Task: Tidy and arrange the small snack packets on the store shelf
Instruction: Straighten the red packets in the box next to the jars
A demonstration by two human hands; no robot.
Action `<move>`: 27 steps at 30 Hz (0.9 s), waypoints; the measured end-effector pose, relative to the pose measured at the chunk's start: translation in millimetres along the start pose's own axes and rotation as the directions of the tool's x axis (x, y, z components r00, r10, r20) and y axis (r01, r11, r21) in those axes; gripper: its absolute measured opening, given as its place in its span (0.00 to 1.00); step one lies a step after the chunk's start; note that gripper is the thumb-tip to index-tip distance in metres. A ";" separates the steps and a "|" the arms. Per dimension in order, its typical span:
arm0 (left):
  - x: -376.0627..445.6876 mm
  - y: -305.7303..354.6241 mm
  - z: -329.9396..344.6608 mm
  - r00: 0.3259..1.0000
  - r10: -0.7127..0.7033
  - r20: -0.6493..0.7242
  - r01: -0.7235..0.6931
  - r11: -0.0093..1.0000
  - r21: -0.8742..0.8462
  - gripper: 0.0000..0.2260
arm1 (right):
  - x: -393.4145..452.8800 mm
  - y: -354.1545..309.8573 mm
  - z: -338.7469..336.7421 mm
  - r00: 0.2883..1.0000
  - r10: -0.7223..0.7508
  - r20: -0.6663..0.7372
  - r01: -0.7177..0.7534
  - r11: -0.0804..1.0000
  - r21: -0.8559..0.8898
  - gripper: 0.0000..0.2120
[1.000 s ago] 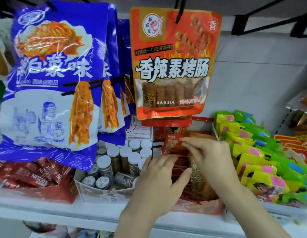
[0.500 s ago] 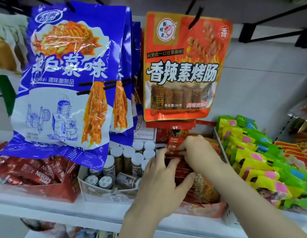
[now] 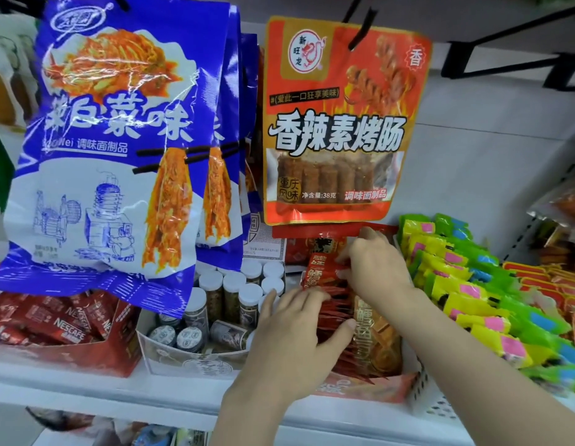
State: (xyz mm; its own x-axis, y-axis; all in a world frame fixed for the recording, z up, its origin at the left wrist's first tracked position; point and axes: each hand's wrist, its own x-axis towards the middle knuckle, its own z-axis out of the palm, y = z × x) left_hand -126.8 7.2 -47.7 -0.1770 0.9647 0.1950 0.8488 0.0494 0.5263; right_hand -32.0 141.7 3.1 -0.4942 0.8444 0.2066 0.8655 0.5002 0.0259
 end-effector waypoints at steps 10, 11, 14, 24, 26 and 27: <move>-2.9 3.9 -4.3 0.999 -0.032 -0.007 0.031 0.998 -0.063 0.28 | -47.7 12.7 -26.4 0.929 -0.062 -0.364 0.161 0.956 0.247 0.04; -3.7 4.5 -5.8 0.998 -0.052 -0.020 0.049 0.991 -0.125 0.27 | -55.6 17.1 -34.5 0.909 -0.055 -0.413 0.191 0.936 0.295 0.03; -4.5 8.1 -11.0 0.986 -0.137 -0.098 0.093 0.928 -0.360 0.30 | -75.2 31.9 -57.7 0.873 0.135 -0.469 0.199 0.779 0.595 0.03; -19.8 39.2 -27.0 0.996 -0.079 -0.052 0.008 0.614 -0.789 0.07 | -87.9 41.7 -61.5 0.938 0.346 0.013 0.018 -0.086 0.996 0.04; -22.0 41.4 -26.6 0.998 -0.069 -0.001 0.038 0.565 -0.824 0.08 | -87.0 45.9 -61.8 0.935 0.354 0.026 0.000 -0.072 0.997 0.02; -21.7 41.7 -26.1 0.997 -0.073 0.014 0.052 0.547 -0.836 0.09 | -87.0 47.7 -62.3 0.935 0.355 0.025 -0.006 -0.055 0.998 0.02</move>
State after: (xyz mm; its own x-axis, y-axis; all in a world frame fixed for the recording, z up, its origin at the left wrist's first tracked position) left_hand -100.5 -18.4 -8.3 -0.2316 0.9620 0.1446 0.0390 -0.1393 0.9895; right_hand 57.3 80.2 47.2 -0.1570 0.9714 0.1783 -0.1259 0.1594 -0.9792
